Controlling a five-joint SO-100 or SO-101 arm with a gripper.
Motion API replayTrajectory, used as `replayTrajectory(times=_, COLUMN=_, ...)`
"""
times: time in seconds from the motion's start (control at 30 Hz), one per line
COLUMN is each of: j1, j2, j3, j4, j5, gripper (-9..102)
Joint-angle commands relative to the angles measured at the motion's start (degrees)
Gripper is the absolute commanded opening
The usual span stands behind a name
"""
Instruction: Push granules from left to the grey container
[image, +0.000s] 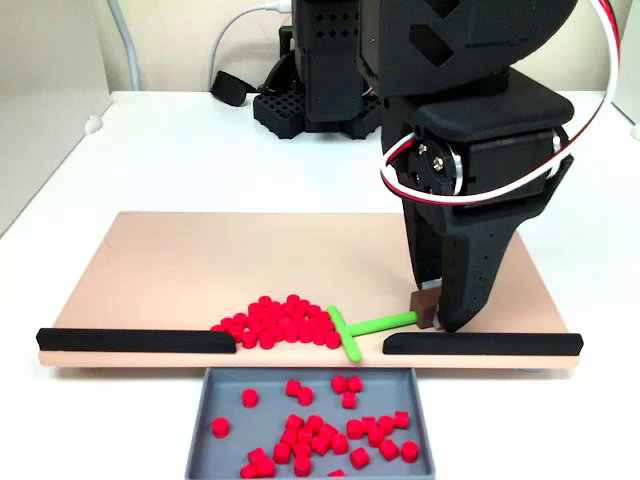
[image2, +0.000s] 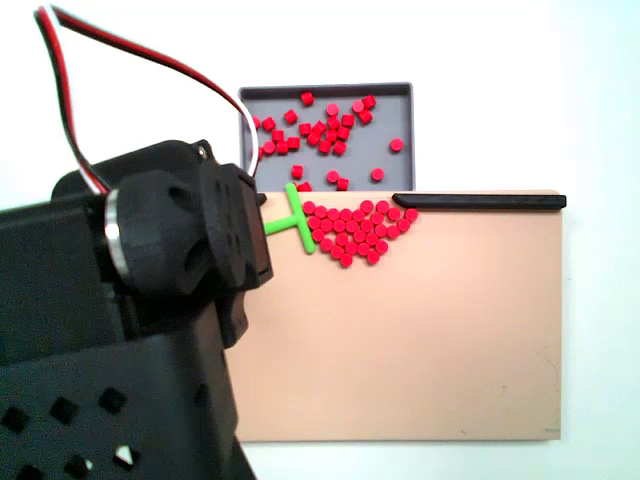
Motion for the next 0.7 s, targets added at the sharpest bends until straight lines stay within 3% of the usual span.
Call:
replayTrajectory(times=0.0, j1=1.0, j2=0.4, j3=0.0, j4=0.3, j5=-1.2, gripper=0)
replayTrajectory(times=0.67, j1=0.7, j2=1.9, j3=0.0, j4=0.3, j5=-2.6, gripper=0)
